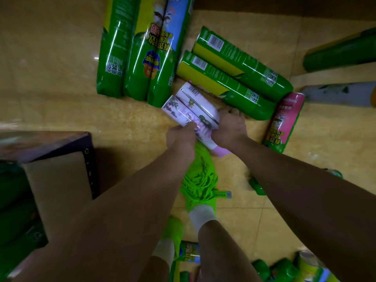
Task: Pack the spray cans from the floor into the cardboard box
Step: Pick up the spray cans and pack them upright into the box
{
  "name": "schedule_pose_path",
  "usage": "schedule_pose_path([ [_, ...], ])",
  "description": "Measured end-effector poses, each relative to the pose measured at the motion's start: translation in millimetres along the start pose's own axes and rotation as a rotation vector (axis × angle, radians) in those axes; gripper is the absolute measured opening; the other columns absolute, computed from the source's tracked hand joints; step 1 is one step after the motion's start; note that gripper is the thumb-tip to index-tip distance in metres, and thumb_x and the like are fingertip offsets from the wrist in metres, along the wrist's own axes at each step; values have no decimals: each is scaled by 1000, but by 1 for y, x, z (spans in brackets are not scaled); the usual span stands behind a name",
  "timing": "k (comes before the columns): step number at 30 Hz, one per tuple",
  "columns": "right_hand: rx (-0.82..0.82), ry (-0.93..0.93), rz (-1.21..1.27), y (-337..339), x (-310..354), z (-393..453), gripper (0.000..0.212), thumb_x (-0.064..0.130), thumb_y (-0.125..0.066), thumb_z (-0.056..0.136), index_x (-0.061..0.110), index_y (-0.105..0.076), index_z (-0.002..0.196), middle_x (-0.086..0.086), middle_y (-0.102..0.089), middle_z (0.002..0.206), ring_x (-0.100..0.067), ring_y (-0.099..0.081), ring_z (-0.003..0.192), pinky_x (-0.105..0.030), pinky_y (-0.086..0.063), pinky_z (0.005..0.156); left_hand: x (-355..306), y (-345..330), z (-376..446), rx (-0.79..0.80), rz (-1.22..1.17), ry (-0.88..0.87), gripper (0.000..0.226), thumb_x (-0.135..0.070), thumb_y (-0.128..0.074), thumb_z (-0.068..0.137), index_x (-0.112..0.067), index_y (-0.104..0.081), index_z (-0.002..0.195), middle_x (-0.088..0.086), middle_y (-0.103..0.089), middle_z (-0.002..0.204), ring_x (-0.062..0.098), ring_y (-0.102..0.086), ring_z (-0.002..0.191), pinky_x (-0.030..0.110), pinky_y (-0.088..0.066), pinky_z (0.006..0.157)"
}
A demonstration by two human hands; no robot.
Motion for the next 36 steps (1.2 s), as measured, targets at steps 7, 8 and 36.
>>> schedule_pose_path([
  [7, 56, -21, 183, 0, -2, 0, 50, 21, -71, 79, 9, -48, 121, -16, -61, 118, -33, -56, 115, -26, -36, 76, 0, -11, -3, 48, -73, -45, 45, -14, -77, 73, 2, -65, 114, 24, -71, 104, 22, -70, 72, 28, -57, 63],
  [8, 51, -20, 211, 0, -3, 0, 46, 20, -71, 79, 10, -49, 119, -13, -63, 115, -33, -59, 112, -25, -35, 75, 1, -17, 5, 40, -57, -31, 53, -20, -78, 69, -1, -62, 116, 19, -71, 106, 25, -71, 83, 34, -60, 72],
  [36, -164, 98, 584, 151, 135, -169, 21, 32, -72, 84, 19, -66, 99, -1, -71, 87, -19, -66, 77, -29, -48, 62, -149, 123, -206, 371, -361, -174, 54, -40, -72, 73, -1, -64, 110, 13, -69, 77, 25, -66, 55, 33, -53, 56],
])
Point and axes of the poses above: each hand's wrist, its own z-axis towards the middle knuckle, its own y-axis out of the back of the hand, x = y × z, the point moved 5 cm from there along z, towards the middle knuckle
